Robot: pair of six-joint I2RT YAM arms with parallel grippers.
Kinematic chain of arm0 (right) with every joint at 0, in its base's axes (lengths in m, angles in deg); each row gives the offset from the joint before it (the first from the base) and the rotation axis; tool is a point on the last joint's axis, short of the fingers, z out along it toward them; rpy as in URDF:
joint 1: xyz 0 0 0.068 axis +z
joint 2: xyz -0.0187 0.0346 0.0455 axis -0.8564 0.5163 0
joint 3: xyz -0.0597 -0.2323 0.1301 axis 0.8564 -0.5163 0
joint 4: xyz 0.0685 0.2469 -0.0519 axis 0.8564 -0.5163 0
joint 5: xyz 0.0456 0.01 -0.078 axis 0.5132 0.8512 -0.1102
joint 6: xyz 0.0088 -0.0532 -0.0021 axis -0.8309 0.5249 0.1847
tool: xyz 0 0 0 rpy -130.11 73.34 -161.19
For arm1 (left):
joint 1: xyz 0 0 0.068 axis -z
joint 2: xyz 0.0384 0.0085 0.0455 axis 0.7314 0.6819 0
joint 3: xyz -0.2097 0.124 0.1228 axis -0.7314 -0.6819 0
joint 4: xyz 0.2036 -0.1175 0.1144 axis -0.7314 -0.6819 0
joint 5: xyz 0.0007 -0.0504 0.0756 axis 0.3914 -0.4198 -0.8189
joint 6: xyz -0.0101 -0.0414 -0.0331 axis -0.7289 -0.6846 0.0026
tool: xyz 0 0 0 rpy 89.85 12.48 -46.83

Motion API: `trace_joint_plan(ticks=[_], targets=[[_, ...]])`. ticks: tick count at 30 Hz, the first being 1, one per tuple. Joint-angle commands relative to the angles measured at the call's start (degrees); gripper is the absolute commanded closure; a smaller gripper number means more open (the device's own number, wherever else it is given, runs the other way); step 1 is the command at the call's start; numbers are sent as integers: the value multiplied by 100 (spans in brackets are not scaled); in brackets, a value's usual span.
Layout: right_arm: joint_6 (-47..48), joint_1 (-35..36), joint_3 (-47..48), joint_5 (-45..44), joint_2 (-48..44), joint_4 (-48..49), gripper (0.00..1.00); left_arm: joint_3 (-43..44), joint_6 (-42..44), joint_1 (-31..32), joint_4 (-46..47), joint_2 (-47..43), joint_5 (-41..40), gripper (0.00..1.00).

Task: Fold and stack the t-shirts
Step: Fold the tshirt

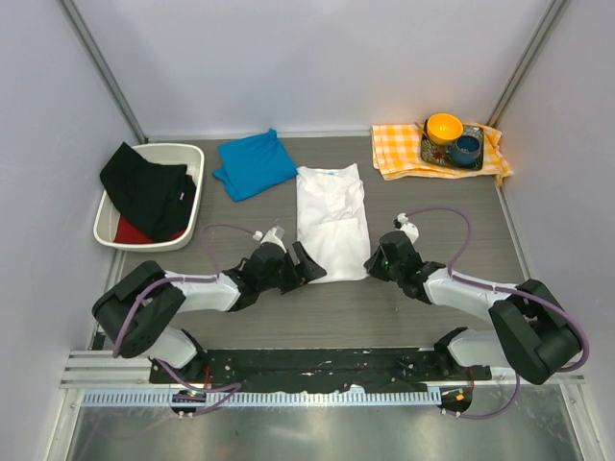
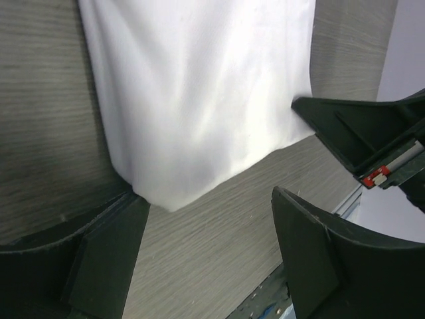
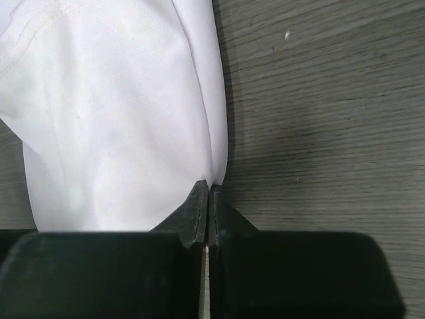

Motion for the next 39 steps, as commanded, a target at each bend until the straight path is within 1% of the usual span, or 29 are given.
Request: trace_joint_plan(ticks=[1,6,9,11,12,13,15,16,17,18,22,26,31,33,35,36,39], targets=[[56,-21,-49,-63,-276,-95,99,-354,281,-3,-970,933,-345,18],[117,-21,-49,-177,-531,-244,99,-345,281,-3,-812,1346,-336,19],[135,-13,-32,-204,-680,-341,99,-372,272,-3,-864,1355,-415,20],[144,-13,-40,-239,-759,-385,99,-354,298,-3,-969,1364,-485,26],[144,-13,-49,-248,-768,-385,99,-354,316,-3,-961,1382,-485,31],[144,-13,-49,-257,-768,-394,99,-363,298,-3,-944,1417,-477,47],[126,-13,-67,-248,-742,-394,99,-380,298,5,-847,1452,-415,65],[117,-13,-67,-239,-742,-394,99,-389,272,-3,-812,1504,-389,80],[117,-21,-84,-230,-733,-394,99,-389,263,5,-777,1522,-389,92],[117,-13,-84,-213,-751,-394,99,-389,263,-3,-777,1540,-380,100],[109,-13,-137,-204,-909,-438,99,-389,298,-3,-733,1453,-301,100],[30,5,-330,-134,-1356,-780,99,-512,237,75,-1013,952,-327,100],[-14,145,-515,-195,-2006,-1264,99,-574,0,514,-1637,-84,-616,100],[-23,198,-541,-230,-2165,-1430,99,-626,-140,804,-1787,-522,-740,100],[47,260,-515,-300,-2376,-1536,99,-600,-308,1076,-2050,-770,-951,100],[91,260,-472,-335,-2429,-1624,99,-591,-326,1121,-2086,-1015,-1003,100],[328,269,-182,-423,-2491,-1747,99,-372,-230,1148,-2638,-1324,-1179,100]])
